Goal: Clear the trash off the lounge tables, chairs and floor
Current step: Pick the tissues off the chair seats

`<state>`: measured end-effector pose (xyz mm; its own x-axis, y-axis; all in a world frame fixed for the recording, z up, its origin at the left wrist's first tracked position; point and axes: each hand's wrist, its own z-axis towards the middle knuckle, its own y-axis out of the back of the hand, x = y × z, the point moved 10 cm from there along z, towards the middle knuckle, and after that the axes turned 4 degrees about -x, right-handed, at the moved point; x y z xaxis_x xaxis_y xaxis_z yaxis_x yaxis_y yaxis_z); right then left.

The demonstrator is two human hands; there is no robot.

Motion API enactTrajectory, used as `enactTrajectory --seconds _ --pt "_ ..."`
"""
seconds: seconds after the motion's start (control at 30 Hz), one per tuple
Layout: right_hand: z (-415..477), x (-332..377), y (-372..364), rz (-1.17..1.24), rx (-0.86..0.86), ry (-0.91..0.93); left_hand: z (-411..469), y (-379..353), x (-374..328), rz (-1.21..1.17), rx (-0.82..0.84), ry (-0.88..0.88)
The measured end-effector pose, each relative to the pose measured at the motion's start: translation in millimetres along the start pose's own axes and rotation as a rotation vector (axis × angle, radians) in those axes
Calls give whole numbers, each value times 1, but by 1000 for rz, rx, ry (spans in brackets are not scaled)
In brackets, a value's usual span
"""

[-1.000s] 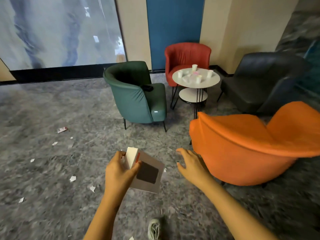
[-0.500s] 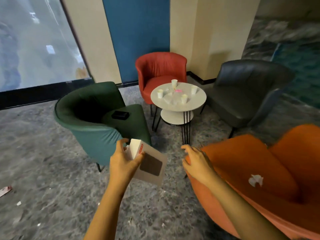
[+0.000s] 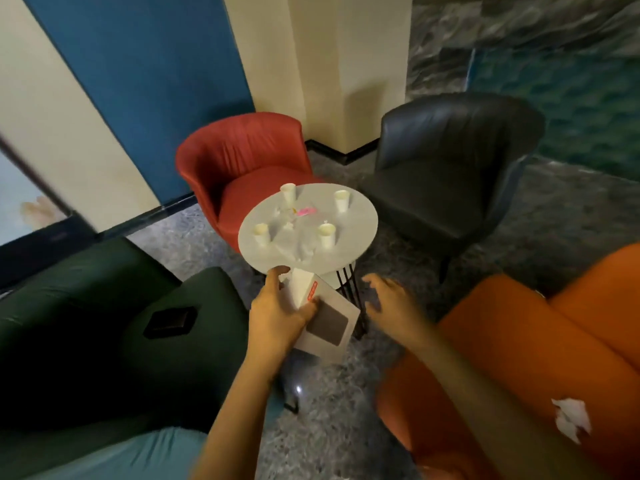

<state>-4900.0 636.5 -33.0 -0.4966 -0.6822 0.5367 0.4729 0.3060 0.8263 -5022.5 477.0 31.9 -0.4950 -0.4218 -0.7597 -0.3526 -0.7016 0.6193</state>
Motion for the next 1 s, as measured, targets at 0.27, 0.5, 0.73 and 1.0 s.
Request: enactTrajectory --seconds 0.27,0.5,0.73,1.0 --pt "61 -128 14 -46 -128 -388 127 -139 -31 75 337 -106" --pt "4 -247 32 -74 -218 -886 148 -281 -83 75 747 -412" --pt "-81 -337 40 -34 -352 -1238 93 -404 -120 83 987 -566" --pt "-180 -471 -29 -40 -460 -1563 5 -552 -87 133 1121 -658"
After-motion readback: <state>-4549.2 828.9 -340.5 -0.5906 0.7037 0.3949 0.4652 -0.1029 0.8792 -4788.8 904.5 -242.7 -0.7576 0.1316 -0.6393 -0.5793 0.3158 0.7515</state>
